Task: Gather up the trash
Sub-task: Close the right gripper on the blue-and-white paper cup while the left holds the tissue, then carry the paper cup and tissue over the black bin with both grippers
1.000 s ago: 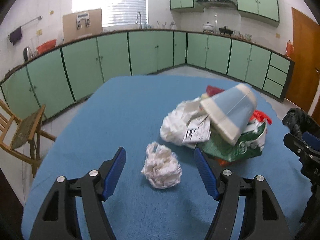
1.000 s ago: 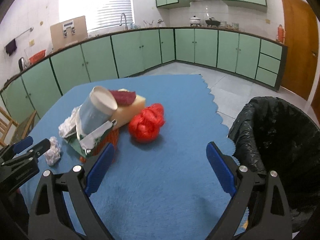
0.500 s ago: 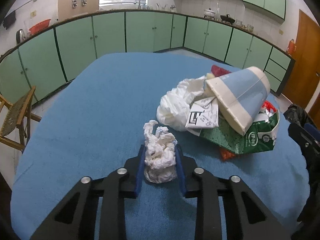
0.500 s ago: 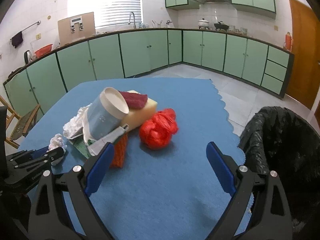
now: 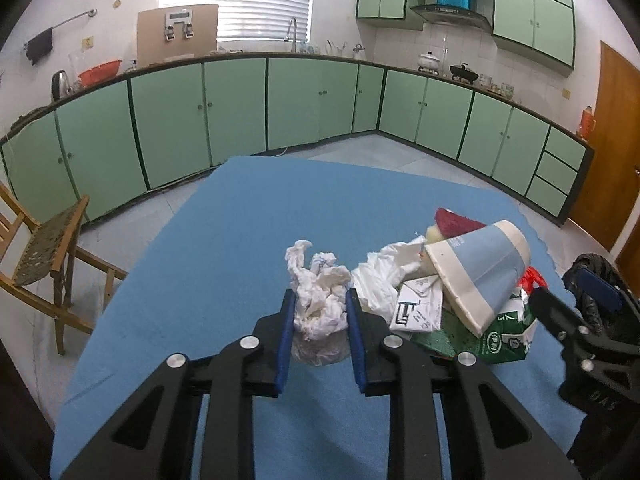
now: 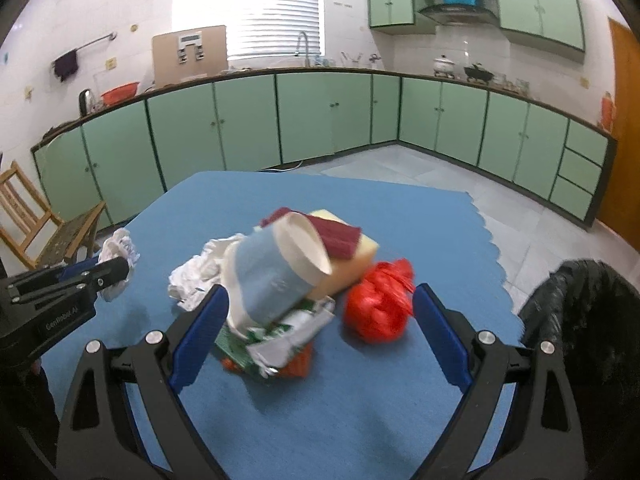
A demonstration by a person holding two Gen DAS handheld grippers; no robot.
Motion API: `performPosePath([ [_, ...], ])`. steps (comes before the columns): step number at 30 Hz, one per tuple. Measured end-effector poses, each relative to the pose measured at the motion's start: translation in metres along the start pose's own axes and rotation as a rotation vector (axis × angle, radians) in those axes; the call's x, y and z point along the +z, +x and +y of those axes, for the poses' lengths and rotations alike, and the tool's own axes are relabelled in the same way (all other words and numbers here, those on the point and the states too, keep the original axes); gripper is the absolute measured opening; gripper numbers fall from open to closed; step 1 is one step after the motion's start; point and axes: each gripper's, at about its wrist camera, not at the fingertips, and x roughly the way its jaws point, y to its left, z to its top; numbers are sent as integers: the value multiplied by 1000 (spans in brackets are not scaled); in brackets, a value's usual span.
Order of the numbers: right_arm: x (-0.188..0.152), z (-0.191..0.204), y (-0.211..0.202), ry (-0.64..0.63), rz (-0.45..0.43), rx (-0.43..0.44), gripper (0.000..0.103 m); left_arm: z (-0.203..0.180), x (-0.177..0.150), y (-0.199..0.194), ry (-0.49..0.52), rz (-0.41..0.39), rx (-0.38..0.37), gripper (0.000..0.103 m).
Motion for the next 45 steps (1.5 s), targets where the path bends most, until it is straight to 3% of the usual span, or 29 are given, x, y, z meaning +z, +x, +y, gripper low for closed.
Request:
performPosePath([
  [10,7,30,24,-92,30,27,90,13,3,-2,-13,-4,25,25],
  [19,-2,38,43,-187,86,-6,91,15,3,5,-34,8,27,25],
  [29,1,33,52,-161,91,-14,90,16,6,10,-42,16,20,25],
  [32,3,30,53,-148,99,6,76,18,6,11,-43,15,21,25],
  [45,16,2,33,-15,81,67,72,11,10,7,-28,1,-1,25],
])
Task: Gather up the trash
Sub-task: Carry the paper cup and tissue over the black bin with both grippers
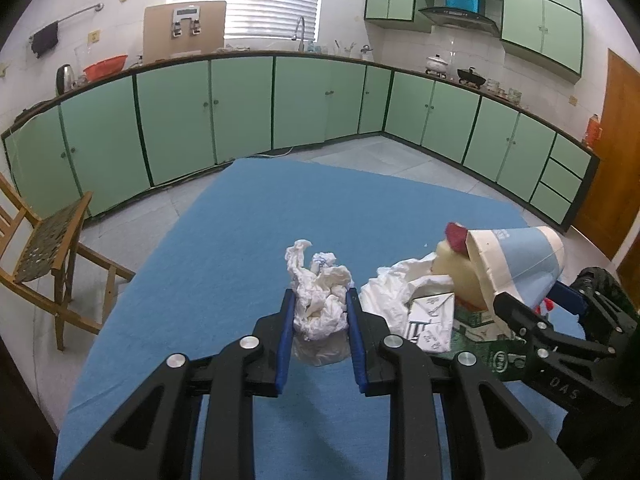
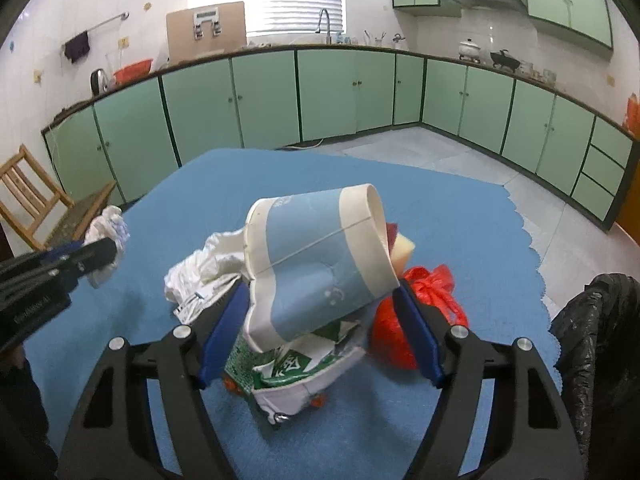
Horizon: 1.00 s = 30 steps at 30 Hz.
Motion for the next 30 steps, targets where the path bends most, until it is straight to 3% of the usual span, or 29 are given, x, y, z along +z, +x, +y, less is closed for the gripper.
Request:
performPosePath([
  [16,11,-25,-52,44,-66,-31,72,-37,10,-24,54,-55,-67,25],
  [30,0,-79,-116,124,-146,-103,72,-100,11,-52,128,-96,-173,25],
])
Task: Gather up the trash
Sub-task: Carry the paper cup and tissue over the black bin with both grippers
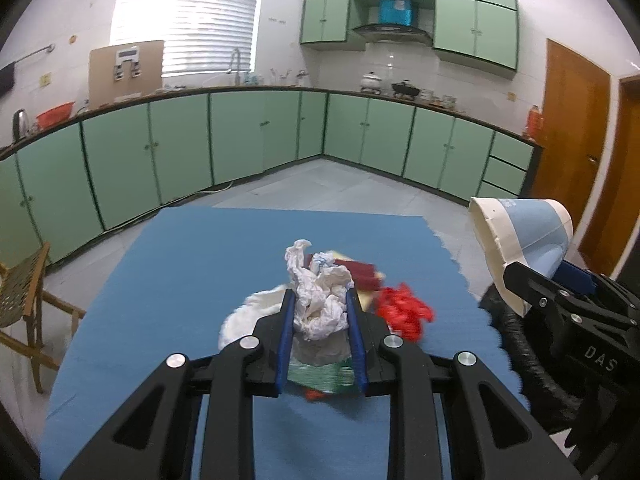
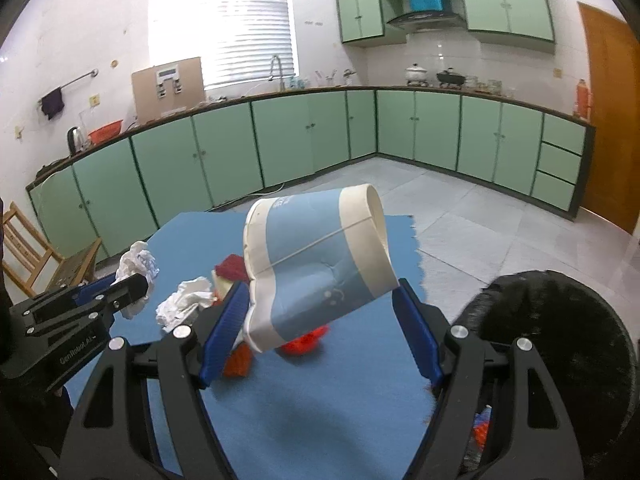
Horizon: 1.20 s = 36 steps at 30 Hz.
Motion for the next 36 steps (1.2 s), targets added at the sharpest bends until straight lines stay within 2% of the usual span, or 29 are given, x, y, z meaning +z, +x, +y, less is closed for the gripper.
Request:
performPosePath([
  [10,-6,-63,-41,64,-47,-97,72,-79,8,2,72,-15,-141,25],
  [22,-36,-159,-82,132,-56,-275,72,-168,12,18,151,-13,-287,25],
  [28,-51,-194,-92,165,-54,-345,72,-217,9,27,190,-21,-356,25],
  [36,-77,-238,-87,211,-16,-412,72,-262,2,45,237,-3,-411,25],
])
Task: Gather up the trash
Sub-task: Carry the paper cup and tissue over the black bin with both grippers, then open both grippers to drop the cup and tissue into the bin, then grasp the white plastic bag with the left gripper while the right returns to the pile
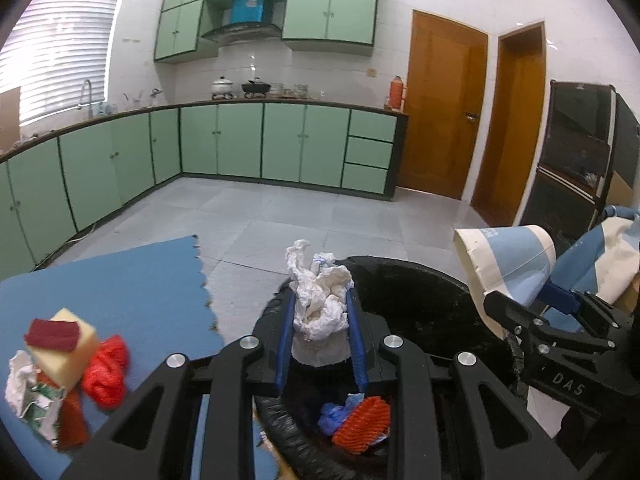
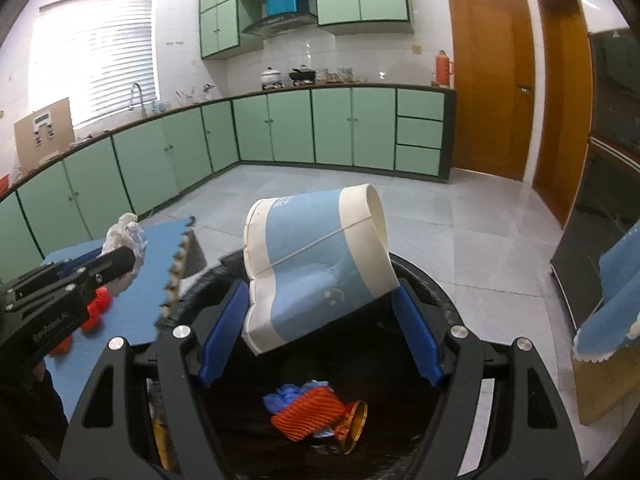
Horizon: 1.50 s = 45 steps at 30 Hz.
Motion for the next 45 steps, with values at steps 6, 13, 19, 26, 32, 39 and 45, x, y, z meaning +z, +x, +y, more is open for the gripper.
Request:
performPosePath([
  [6,-14,-17,22,1,50,-38,74,-14,-5,29,8,52,-16,25],
  [13,-30,-28,38,-23,96,-101,89,-24,-4,52,5,105,-38,52],
  [19,-40,-37,36,19,109,-116,90,-28,-2,51,14,109,-55,65],
  [26,-32,-25,20,30,86,-98,92,-2,1,28,-17,74,-12,69],
  [32,-19,12,1,4,44,-32,92,35,-1,-11,-32,33,61,69],
  [39,-9,68,-9,-23,16,73,92,90,-18,-61,-71,1,184,69],
  [45,-7,125,-6,-68,15,164,92,142,-36,-94,-101,-14,309,69],
])
